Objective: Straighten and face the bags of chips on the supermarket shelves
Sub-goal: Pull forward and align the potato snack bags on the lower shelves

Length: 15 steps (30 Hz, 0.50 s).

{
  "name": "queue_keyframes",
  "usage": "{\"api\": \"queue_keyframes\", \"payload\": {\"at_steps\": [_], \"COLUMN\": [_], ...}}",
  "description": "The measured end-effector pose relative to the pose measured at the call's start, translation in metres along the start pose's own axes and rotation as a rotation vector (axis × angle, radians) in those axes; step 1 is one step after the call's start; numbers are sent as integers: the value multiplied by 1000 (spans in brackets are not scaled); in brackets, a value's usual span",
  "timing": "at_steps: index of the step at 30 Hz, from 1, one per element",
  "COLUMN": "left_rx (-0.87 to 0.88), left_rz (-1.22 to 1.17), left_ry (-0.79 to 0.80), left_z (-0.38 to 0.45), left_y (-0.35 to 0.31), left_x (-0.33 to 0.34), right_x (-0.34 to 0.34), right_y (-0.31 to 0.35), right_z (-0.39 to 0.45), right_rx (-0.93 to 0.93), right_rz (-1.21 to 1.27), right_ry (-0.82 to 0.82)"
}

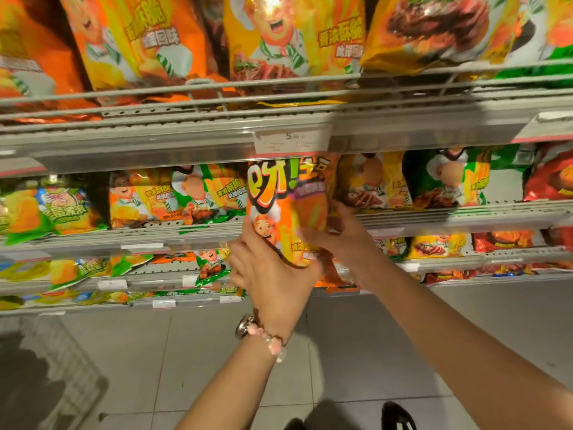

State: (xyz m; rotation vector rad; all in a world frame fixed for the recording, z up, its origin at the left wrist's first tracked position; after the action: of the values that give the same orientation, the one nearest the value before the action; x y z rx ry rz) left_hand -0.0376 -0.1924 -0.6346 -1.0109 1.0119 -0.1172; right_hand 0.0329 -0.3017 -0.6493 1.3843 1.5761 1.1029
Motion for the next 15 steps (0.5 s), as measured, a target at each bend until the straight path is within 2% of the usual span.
{"api": "queue_keyframes", "payload": {"at_steps": [4, 7, 10, 15], "left_rx": [133, 37, -19, -82], "left_rz": [-222, -318, -220, -73], "left_ry": [128, 58, -87, -131], "left_z": [10, 41, 91, 153], "left_y": [10, 35, 59, 87], "left_x": [-24, -33, -28, -17], "right_x": [-7, -12, -14, -20], "right_y": [1, 0, -1, -3], "right_z": [1, -3, -4, -4], "right_rx": [-6, -19, -50, -56], "right_rz": [83, 74, 66, 84], "right_ry": [-91, -87, -53, -23]}}
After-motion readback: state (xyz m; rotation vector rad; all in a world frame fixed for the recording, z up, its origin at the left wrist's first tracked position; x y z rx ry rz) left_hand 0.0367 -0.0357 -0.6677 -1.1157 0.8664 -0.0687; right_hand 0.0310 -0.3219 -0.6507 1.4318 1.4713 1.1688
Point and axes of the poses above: each hand's wrist, its own z-axis towards the middle knuckle, its own x-axis out of the palm, y = z × x, the point moved 3 cm from there along z, towards the middle knuckle, and after that the axes turned 7 degrees about -y, right-handed, at the moved point
